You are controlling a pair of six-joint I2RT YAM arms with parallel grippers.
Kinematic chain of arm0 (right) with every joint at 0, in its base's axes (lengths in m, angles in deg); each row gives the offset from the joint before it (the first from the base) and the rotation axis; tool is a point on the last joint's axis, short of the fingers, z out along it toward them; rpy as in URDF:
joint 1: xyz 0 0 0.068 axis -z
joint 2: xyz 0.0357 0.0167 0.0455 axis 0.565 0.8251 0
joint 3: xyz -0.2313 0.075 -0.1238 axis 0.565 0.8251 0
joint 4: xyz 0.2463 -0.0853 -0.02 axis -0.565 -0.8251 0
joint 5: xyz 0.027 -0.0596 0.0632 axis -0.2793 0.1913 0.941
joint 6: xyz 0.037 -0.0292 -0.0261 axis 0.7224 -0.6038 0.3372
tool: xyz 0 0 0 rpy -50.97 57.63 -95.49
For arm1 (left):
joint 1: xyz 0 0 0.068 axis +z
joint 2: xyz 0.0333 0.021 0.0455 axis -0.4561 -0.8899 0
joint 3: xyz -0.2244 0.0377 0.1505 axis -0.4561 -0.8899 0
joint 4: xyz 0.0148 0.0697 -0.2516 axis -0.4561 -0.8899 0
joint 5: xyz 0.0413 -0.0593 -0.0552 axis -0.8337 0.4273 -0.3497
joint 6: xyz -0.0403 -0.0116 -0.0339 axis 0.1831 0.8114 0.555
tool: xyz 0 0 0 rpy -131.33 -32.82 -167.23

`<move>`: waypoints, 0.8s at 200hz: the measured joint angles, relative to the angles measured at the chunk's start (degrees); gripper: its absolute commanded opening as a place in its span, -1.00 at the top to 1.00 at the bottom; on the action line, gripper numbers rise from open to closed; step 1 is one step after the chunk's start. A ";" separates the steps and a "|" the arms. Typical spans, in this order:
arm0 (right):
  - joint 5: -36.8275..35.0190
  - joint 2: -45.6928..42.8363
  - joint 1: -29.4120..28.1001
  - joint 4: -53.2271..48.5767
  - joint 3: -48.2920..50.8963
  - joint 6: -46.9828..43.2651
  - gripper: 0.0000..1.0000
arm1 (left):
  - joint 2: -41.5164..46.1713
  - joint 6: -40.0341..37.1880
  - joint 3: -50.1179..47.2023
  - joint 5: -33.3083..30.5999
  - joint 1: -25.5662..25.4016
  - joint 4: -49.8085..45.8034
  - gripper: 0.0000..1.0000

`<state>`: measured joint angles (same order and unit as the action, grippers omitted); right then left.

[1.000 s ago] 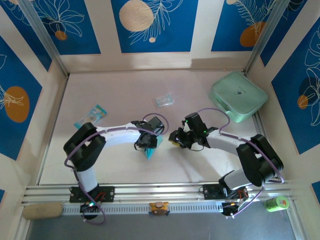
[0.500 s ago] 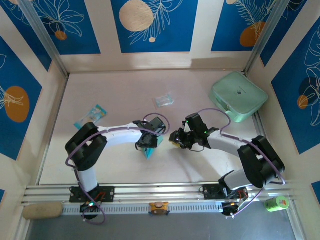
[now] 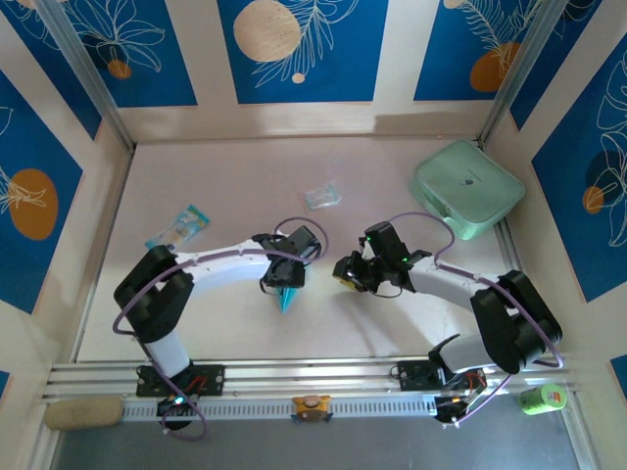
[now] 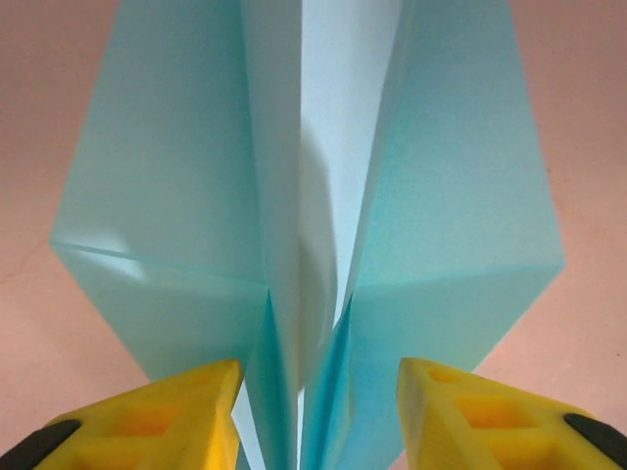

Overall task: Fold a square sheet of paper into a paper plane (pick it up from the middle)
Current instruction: Move a paper plane to the center of the table.

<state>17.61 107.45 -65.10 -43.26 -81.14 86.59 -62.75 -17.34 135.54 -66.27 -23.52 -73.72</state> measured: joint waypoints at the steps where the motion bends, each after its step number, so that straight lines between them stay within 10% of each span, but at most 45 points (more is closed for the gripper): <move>1: -0.04 0.00 0.00 -0.04 0.00 0.00 0.34 | 0.02 0.00 0.00 0.00 0.00 -0.02 0.09; 94: -5.25 -10.95 0.74 -4.07 0.00 -4.44 0.11 | 16.04 -2.34 -0.85 -5.99 0.15 -1.18 0.05; 160: -28.28 -27.93 1.88 -9.16 -0.98 -22.32 -0.50 | 33.03 -15.78 -13.92 -17.35 6.73 7.28 -0.84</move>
<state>-10.67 79.51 -63.22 -52.42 -82.12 64.28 -29.72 -33.12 121.62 -83.62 -16.78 -66.44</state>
